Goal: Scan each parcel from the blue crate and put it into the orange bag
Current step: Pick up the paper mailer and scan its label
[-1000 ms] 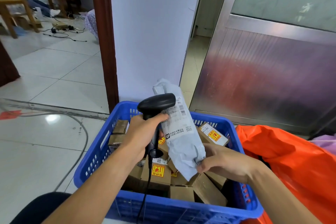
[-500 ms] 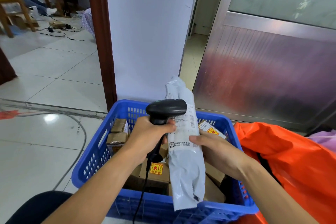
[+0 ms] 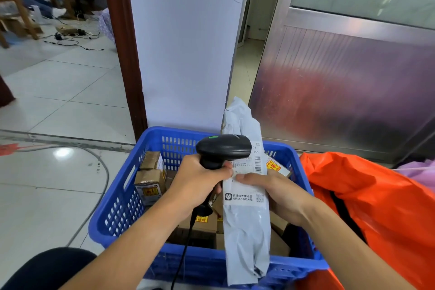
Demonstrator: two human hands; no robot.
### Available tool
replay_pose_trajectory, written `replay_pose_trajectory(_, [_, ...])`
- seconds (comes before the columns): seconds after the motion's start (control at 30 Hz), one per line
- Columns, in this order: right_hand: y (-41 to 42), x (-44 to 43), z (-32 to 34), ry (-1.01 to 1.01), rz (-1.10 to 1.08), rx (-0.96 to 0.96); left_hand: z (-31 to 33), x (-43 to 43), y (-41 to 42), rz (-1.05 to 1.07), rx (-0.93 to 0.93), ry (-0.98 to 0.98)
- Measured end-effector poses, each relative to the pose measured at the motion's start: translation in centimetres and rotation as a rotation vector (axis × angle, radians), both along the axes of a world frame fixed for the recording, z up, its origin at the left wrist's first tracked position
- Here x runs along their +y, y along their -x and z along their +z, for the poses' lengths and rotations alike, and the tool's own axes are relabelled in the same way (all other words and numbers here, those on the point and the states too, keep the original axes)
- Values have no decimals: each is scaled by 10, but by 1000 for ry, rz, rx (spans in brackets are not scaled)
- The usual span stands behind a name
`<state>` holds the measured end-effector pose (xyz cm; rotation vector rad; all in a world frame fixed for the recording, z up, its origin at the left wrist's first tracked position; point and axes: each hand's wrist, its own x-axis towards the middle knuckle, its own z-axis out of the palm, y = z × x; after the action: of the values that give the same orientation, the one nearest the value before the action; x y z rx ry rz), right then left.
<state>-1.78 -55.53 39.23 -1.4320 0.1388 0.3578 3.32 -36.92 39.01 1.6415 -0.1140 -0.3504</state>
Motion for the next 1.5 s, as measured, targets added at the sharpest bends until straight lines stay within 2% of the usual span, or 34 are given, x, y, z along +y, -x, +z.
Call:
replay_pose_trajectory(0.2, [-1, -4, -1, 77, -63, 3, 1, 3, 0, 27, 18, 10])
replay_pose_trajectory(0.37, [-10, -22, -14, 246, -332, -38, -1, 7, -5, 71, 52, 56])
replay_pose_trajectory(0.57, [-16, -37, -23, 716, -479, -203, 1, 6, -1, 65, 36, 70])
replay_pose_trajectory(0.63, [-16, -38, -23, 787, -493, -255, 1, 6, 0, 50, 26, 62])
replay_pose_trajectory(1.0, [-18, -40, -28, 856, -471, -302, -1, 6, -2, 63, 23, 85])
replay_pose_trajectory(1.5, [-18, -40, -28, 839, -469, -321, -2, 5, -2, 63, 32, 71])
